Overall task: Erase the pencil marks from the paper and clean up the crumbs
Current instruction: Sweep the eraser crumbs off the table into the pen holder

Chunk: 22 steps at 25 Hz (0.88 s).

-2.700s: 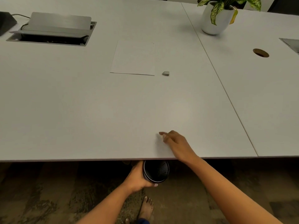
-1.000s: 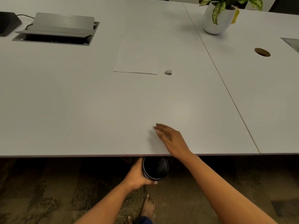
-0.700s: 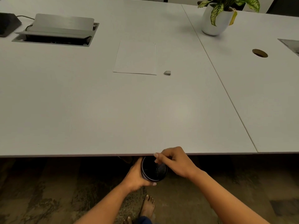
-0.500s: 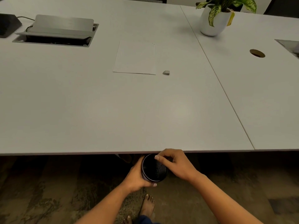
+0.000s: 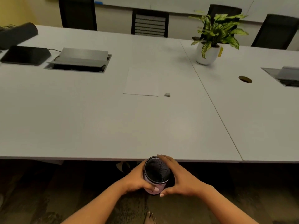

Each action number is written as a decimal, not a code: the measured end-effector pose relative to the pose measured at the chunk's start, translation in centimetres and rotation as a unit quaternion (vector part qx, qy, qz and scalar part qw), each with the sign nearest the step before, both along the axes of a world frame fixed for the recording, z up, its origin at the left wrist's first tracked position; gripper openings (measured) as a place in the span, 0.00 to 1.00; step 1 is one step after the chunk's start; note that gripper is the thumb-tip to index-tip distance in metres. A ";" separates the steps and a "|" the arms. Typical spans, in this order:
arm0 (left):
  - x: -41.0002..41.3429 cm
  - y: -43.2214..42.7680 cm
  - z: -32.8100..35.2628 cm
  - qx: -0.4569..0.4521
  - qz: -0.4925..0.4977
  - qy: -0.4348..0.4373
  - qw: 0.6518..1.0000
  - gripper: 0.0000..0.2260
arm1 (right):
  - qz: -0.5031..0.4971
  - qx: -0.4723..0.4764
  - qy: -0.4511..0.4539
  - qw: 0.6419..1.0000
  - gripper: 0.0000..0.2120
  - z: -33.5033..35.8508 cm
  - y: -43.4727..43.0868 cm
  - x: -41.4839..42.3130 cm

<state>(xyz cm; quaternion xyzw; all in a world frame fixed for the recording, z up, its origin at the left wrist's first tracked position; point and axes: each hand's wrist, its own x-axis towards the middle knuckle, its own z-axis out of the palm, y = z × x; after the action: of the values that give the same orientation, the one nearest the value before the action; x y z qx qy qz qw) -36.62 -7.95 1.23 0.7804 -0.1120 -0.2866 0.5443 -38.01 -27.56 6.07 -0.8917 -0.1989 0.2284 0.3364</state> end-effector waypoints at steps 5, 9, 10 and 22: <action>2.0 0.8 3.4 -0.023 -0.009 -0.019 1.000 0.39 | -0.070 0.072 -0.068 0.993 0.45 1.6 1.5 1.1; 5.1 0.6 4.5 -0.036 0.000 -0.047 0.998 0.39 | -0.122 0.129 -0.100 0.979 0.43 1.9 1.4 3.6; 6.1 0.4 4.7 -0.041 0.003 -0.051 0.998 0.39 | -0.134 0.140 -0.111 0.975 0.43 2.0 1.3 4.5; 26.3 -3.5 2.1 0.098 0.152 -0.179 0.967 0.26 | -0.274 0.176 -0.169 0.930 0.41 2.6 -3.7 26.2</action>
<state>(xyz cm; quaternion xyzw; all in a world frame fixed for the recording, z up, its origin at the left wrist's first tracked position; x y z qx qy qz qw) -10.37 -11.42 3.35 0.8764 -0.0590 -0.0659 0.4735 -11.85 -31.23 8.72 -0.8632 -0.0377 -0.0659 0.4992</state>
